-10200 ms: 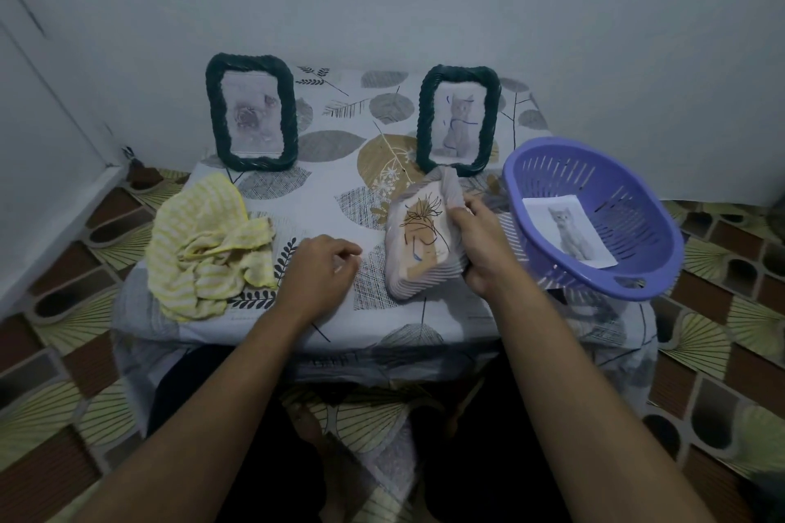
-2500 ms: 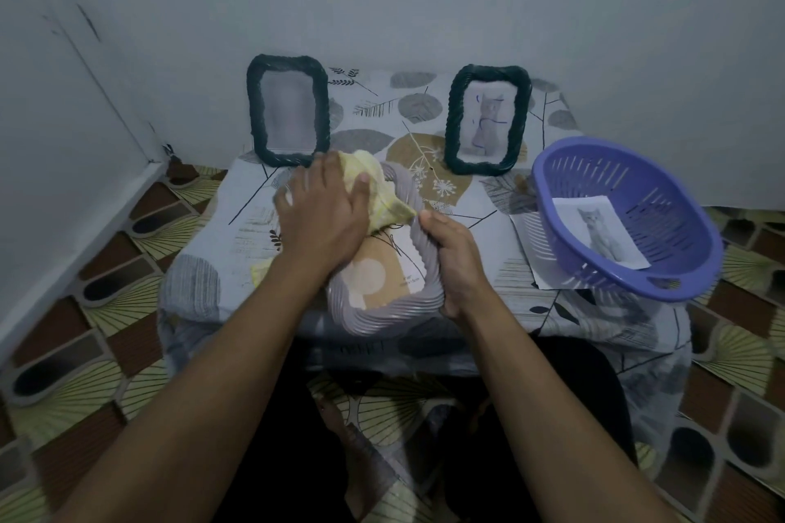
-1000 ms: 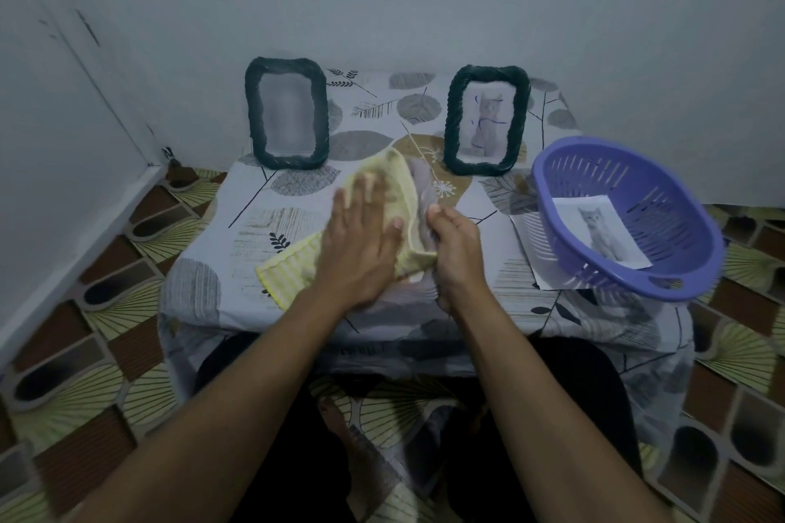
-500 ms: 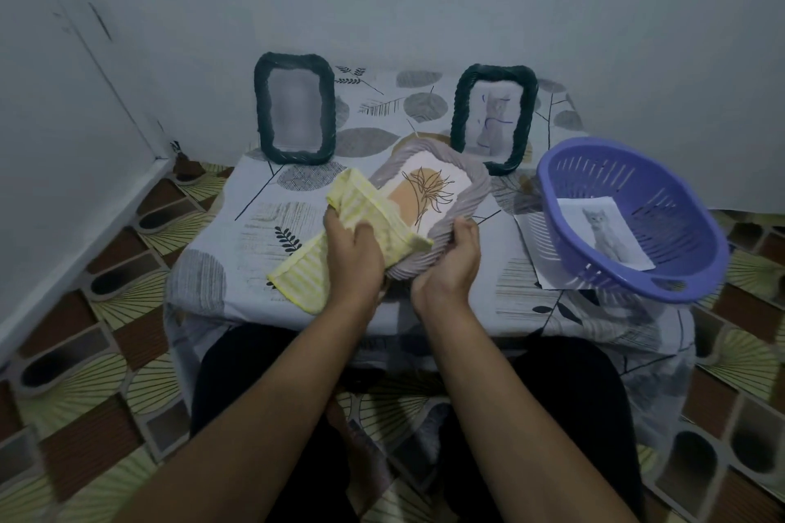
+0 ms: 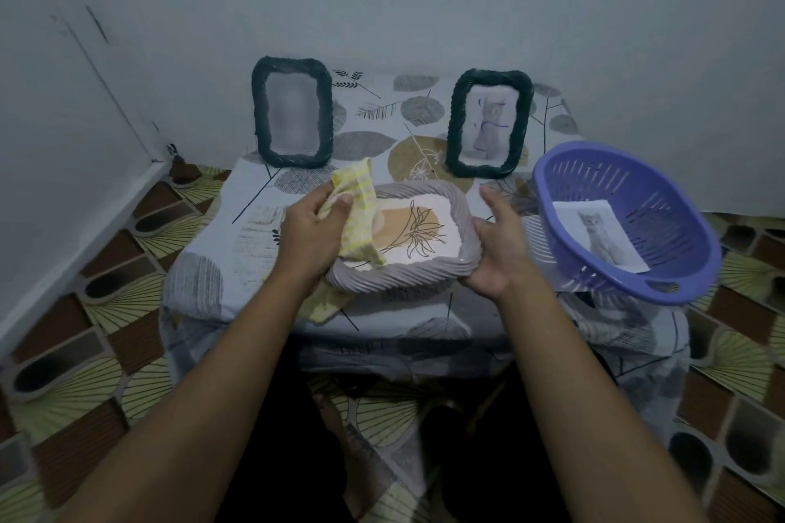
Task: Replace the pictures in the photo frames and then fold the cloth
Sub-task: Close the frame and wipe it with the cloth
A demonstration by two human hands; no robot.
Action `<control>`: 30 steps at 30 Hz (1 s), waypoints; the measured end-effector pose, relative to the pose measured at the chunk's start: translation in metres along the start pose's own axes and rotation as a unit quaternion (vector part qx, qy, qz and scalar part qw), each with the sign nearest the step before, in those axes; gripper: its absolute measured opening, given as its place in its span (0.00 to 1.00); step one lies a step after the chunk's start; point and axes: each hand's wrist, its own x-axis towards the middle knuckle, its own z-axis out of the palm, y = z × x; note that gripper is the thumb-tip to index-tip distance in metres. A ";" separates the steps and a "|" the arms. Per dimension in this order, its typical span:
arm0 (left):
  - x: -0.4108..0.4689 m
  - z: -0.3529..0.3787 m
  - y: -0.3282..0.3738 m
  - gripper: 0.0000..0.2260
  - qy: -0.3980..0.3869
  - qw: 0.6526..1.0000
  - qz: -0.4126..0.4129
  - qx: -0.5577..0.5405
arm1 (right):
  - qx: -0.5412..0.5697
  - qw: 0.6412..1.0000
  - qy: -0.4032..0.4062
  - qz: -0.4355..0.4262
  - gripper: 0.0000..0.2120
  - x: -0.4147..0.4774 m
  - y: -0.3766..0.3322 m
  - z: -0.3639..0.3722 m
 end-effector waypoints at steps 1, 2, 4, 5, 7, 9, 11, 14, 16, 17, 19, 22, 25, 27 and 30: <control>0.000 -0.001 0.001 0.21 -0.005 1.000 0.009 0.026 | -0.032 0.999 0.018 0.003 0.27 0.001 -0.001 0.002; 0.000 0.000 0.003 0.22 -0.013 0.998 0.020 0.054 | -0.065 0.997 0.042 -0.008 0.23 0.002 0.000 0.003; -0.002 0.002 0.005 0.22 -0.045 0.987 0.046 0.144 | -0.103 0.990 0.089 -0.038 0.20 0.003 0.001 0.005; -0.004 0.004 0.007 0.24 -0.072 0.976 0.058 0.195 | -0.108 0.987 0.107 -0.055 0.19 0.003 0.002 0.006; -0.011 0.007 0.008 0.27 -0.114 0.952 0.075 0.275 | -0.102 0.982 0.134 -0.085 0.18 0.006 0.003 0.005; -0.019 0.012 0.005 0.28 -0.138 0.925 0.095 0.342 | -0.082 0.980 0.147 -0.105 0.19 0.009 0.004 0.006; -0.029 0.021 0.002 0.30 -0.155 0.894 0.110 0.406 | -0.063 0.977 0.163 -0.125 0.20 0.013 0.009 0.010; -0.048 0.039 0.004 0.33 -0.171 0.863 0.153 0.450 | -0.019 0.971 0.186 -0.147 0.21 0.021 0.024 0.019; -0.060 0.051 0.005 0.33 -0.181 0.859 0.182 0.442 | 0.034 0.973 0.176 -0.146 0.22 0.027 0.035 0.022; -0.063 0.054 0.005 0.32 -0.181 0.860 0.193 0.436 | 0.054 0.975 0.164 -0.141 0.23 0.028 0.039 0.023; -0.063 0.054 0.004 0.30 -0.171 0.860 0.212 0.432 | 0.073 0.977 0.144 -0.137 0.24 0.027 0.045 0.022; -0.052 0.045 0.004 0.28 -0.119 0.859 0.232 0.441 | 0.090 0.971 0.139 -0.171 0.24 0.025 0.051 0.022; -0.031 0.038 0.007 0.27 -0.044 0.886 0.172 0.429 | 0.090 0.961 0.153 -0.212 0.22 0.024 0.055 0.026; -0.019 0.035 0.009 0.28 -0.013 0.909 0.121 0.399 | 0.084 0.961 0.148 -0.216 0.22 0.020 0.053 0.030; -0.019 0.039 0.011 0.31 -0.008 0.925 0.099 0.366 | 0.095 0.966 0.123 -0.208 0.22 0.020 0.053 0.035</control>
